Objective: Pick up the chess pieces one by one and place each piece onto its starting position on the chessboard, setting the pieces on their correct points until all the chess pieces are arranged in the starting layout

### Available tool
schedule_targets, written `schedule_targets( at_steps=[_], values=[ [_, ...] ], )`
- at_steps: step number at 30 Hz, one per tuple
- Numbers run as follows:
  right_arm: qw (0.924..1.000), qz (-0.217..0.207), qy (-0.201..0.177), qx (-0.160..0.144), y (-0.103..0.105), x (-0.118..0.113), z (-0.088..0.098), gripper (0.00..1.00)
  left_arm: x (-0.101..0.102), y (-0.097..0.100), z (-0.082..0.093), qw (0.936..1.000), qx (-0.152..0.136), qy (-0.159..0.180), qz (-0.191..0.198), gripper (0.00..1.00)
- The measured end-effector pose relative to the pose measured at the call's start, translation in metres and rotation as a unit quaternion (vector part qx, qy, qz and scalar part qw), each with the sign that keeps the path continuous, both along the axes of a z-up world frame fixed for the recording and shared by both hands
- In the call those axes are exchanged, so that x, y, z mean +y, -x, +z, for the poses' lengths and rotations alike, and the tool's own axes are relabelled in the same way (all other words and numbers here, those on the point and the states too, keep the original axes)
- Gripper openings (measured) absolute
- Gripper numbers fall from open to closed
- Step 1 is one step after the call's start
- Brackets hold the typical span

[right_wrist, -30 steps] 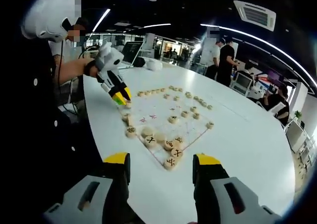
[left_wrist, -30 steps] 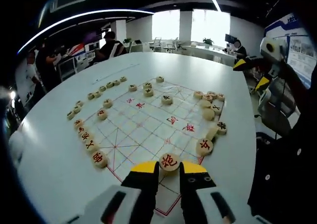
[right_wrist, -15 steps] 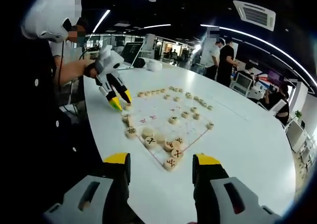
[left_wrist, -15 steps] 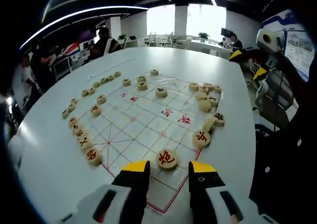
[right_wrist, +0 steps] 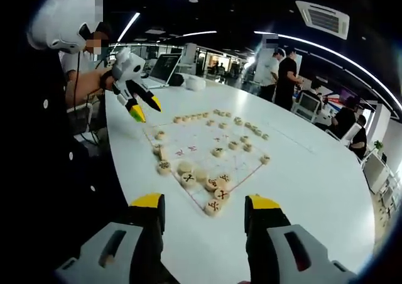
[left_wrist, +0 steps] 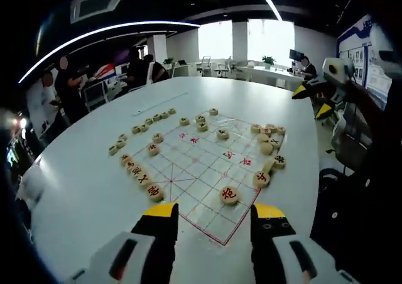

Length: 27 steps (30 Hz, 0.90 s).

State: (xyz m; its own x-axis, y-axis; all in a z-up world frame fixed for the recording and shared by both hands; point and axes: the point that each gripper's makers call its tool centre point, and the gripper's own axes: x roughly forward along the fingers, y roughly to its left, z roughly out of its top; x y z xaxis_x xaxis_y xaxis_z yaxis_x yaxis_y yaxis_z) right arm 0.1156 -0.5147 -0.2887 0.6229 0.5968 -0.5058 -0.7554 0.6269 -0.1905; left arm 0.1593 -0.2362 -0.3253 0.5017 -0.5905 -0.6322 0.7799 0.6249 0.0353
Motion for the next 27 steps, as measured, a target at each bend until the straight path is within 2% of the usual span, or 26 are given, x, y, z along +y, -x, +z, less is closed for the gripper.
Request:
schedule_targets(
  at_steps=[2,6,13,18,27],
  values=[
    [1.0000,0.000,0.000,-0.001,-0.002,-0.001,0.000,0.52,0.006,0.003,0.003,1.0000,-0.008,-0.001,0.004,0.55],
    [1.0000,0.001,0.003,0.000,-0.006,-0.002,0.000,0.53,0.019,0.014,0.012,0.9994,-0.013,0.021,0.024,0.58],
    [1.0000,0.007,0.007,-0.001,-0.014,-0.002,0.001,0.52,0.039,0.018,0.013,0.9968,-0.008,0.043,0.067,0.60],
    [0.9999,0.008,0.007,0.001,-0.018,-0.002,0.002,0.52,0.041,0.018,0.010,0.9963,-0.004,0.043,0.074,0.60],
    [0.9998,0.010,0.017,0.001,-0.021,-0.006,0.005,0.51,0.034,0.015,0.012,0.9970,-0.005,0.046,0.062,0.60]
  ],
)
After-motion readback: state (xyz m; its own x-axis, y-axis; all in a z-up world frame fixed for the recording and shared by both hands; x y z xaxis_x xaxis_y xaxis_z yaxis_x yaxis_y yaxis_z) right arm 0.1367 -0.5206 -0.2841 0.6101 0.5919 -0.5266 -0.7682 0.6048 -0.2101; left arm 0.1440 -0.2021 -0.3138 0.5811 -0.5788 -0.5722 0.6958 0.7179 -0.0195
